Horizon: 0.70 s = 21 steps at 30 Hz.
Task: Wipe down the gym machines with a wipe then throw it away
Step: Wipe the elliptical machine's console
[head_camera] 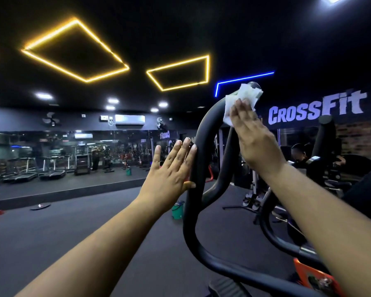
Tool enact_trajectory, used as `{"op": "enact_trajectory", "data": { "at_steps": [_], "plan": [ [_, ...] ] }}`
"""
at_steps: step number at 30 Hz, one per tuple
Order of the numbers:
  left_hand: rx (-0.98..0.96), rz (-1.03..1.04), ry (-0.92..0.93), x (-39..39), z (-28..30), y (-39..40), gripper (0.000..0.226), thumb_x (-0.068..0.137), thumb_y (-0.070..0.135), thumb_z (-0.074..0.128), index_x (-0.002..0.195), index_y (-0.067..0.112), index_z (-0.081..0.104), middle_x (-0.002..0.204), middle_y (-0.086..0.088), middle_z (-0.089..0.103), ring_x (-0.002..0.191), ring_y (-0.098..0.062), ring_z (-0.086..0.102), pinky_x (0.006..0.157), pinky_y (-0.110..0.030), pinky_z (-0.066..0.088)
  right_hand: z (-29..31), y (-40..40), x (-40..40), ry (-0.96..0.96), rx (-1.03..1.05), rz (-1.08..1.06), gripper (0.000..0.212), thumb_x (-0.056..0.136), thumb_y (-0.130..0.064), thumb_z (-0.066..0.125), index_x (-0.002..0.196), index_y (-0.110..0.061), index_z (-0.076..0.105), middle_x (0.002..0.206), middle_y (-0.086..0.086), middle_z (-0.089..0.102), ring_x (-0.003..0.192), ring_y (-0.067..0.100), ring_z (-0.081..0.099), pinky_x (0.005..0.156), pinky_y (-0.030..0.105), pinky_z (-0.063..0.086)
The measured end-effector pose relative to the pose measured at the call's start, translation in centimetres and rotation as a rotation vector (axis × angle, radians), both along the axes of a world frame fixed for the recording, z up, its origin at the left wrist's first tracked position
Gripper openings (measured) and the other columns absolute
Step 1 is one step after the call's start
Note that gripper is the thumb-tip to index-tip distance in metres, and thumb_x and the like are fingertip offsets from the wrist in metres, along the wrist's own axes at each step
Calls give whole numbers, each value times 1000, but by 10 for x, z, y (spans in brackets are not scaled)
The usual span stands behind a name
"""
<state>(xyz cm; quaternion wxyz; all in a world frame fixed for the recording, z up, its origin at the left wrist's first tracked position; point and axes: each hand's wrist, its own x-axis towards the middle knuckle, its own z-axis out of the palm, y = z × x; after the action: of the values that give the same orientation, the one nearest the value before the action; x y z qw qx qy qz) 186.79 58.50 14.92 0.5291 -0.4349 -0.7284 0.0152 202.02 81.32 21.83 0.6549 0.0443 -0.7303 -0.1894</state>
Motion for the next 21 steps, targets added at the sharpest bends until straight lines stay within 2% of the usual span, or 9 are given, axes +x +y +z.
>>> {"op": "enact_trajectory", "data": {
  "at_steps": [3,7,10,13,15,18,21],
  "plan": [
    [1,-2,17,-3,-1,0,95,97,65,29,159,16,-24,169,-4,-23,157,-21,-17,123,-64,1,-24,3,-16,-22,26,-97,60,95,4,40,155,1,32,162,20,27,151,35,26,123,50,27],
    [3,-11,4,-3,-1,2,96,96,66,32,160,18,-20,170,-5,-16,158,-23,-10,123,-65,6,-79,12,-33,-127,41,-234,64,89,-1,38,153,-4,40,161,15,34,151,33,29,119,54,31],
    [35,-46,-14,-4,-6,2,91,97,64,32,162,18,-13,172,-5,-8,159,-23,-4,123,-65,12,-135,7,-45,-290,123,-316,67,84,-4,34,150,-5,43,156,14,43,148,33,35,117,53,27],
    [70,-79,-56,-7,-23,5,89,97,65,24,163,16,-9,172,-5,-3,159,-22,2,123,-65,14,-169,0,-44,-433,112,-235,70,81,-1,37,151,-8,42,153,12,48,147,27,36,117,48,27],
    [55,-80,-108,-8,-41,11,94,95,69,22,162,12,-11,172,-5,-7,159,-21,0,124,-64,11,-156,-8,-34,-355,5,-68,71,83,4,41,153,-8,39,154,13,47,149,24,33,118,47,30],
    [26,-71,-207,-9,-80,18,99,95,71,23,160,7,-16,170,-5,-18,158,-20,-8,123,-62,1,-107,-24,-15,-102,-113,146,54,95,7,35,148,0,43,155,18,43,147,34,37,121,49,29],
    [28,-48,-210,-8,-116,19,99,98,61,41,161,4,-9,171,-13,-11,159,-26,-3,122,-65,9,-53,-37,-1,103,-170,304,47,100,11,40,147,5,43,155,23,41,148,38,33,123,53,26]
  ]
}}
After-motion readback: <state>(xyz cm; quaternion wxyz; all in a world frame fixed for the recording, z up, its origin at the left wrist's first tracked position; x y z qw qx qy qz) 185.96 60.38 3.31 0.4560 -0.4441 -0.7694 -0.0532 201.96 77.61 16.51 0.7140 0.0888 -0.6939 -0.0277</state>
